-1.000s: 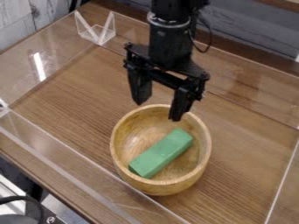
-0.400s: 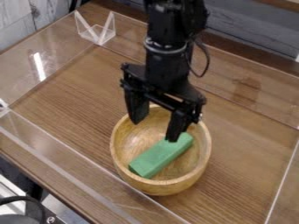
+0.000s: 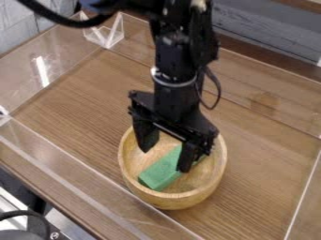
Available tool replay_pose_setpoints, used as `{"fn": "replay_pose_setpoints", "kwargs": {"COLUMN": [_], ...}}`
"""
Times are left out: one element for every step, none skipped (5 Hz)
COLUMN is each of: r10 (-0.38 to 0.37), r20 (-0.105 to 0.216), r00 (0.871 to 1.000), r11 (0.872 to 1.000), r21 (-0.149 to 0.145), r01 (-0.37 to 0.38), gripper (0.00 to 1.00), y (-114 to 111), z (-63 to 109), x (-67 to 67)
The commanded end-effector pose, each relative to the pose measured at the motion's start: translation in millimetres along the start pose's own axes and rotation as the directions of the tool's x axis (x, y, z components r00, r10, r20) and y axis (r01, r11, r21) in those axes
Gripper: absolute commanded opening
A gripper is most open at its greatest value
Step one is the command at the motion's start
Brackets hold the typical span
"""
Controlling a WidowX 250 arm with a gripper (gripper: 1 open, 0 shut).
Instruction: Remove the green block from inside the brown bowl and put it on the table
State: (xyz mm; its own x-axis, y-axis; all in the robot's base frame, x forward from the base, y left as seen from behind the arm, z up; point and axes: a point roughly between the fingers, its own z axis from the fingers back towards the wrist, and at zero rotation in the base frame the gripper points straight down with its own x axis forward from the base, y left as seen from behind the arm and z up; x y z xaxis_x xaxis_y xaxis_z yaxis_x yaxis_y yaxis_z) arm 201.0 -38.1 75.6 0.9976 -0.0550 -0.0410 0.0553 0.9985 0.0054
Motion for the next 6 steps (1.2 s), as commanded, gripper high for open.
{"fn": "replay_pose_setpoints", "kwargs": {"r10": [-0.013,-0.024,-0.032,-0.041,-0.049,-0.057], "r20": [0.044,0.047,0.051,0.054,0.058,0.06], "r00": [0.999,0.999,0.998,0.998,0.997,0.997], "r11": [1.0,1.0,0.999,0.999,0.999,0.998], "r21": [-0.003,-0.007,-0.012,-0.017,-0.02,-0.023], "r01": [0.013,0.024,0.032,0.042,0.05,0.058], "gripper": [1.0,1.0,1.0,1.0,1.0,1.0], "y": [-3.1,-5.1,-6.7,-7.8,-8.2,-8.4], "z": [-1.5,-7.0,-10.1,-11.7,-13.0,-14.3], "x": [3.1,1.9,0.7,-0.6,-1.6,-2.6]}}
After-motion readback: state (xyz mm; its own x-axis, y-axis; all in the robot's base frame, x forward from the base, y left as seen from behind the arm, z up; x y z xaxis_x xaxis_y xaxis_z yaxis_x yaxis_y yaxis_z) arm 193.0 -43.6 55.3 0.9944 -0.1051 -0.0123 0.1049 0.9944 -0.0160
